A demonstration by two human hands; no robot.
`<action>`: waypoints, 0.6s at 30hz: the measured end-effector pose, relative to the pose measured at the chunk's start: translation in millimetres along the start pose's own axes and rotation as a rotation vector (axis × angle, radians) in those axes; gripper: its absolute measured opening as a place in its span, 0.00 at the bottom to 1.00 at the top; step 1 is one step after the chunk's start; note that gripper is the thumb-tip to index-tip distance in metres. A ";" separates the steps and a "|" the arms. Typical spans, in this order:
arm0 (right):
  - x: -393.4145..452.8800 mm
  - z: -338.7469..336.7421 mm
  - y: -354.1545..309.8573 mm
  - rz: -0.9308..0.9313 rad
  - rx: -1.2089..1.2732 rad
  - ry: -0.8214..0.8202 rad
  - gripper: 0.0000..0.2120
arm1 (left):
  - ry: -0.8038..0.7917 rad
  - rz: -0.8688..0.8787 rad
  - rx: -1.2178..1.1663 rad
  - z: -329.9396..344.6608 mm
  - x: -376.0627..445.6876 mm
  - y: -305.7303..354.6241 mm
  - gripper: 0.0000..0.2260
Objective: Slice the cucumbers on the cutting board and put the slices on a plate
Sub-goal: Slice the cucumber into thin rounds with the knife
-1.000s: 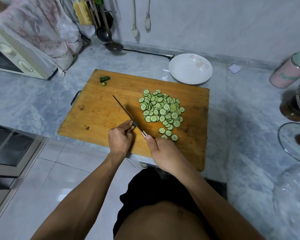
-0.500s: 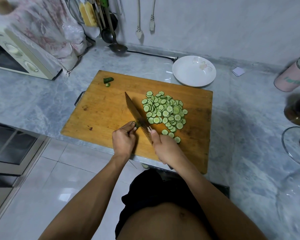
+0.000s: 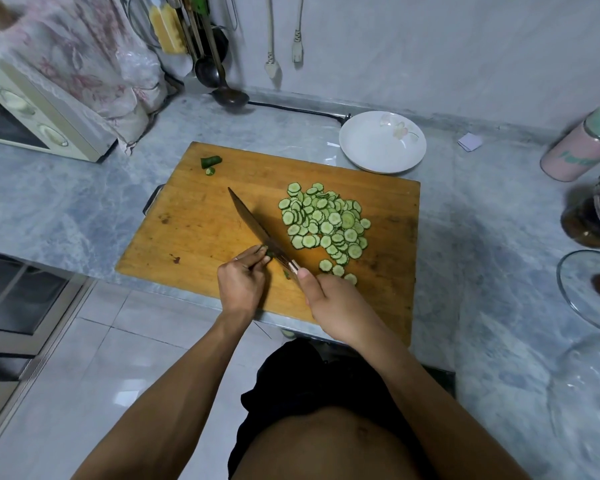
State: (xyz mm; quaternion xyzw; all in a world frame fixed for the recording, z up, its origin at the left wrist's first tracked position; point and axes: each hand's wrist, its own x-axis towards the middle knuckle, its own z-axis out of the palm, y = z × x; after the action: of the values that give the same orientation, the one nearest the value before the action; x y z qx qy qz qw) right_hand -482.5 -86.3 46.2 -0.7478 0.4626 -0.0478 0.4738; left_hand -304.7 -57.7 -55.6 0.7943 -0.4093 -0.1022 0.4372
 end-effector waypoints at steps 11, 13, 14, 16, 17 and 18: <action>-6.3 9.4 -3.0 -0.016 -0.079 0.016 0.27 | 0.024 -0.064 -0.079 -0.6 -1.1 3.8 0.09; -6.3 10.0 -2.4 -0.023 -0.089 0.014 0.27 | 0.031 -0.076 -0.094 -0.1 -0.6 2.5 0.08; -5.8 9.2 -1.6 -0.020 -0.091 0.011 0.27 | 0.035 -0.086 -0.104 0.6 -0.3 2.1 0.08; -3.6 5.7 0.0 -0.010 -0.088 0.003 0.26 | 0.041 -0.116 -0.116 2.1 0.0 2.0 0.08; -1.9 3.4 0.7 -0.006 -0.086 -0.003 0.27 | 0.046 -0.134 -0.123 2.8 0.3 1.9 0.08; -0.7 0.8 1.3 -0.001 -0.082 -0.010 0.27 | 0.051 -0.150 -0.134 3.5 0.8 1.8 0.08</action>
State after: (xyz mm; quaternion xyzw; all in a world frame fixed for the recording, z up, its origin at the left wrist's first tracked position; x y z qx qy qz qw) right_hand -483.3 -85.4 45.1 -0.7671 0.4614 -0.0252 0.4451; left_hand -307.1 -61.0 -56.2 0.7941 -0.3298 -0.1413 0.4906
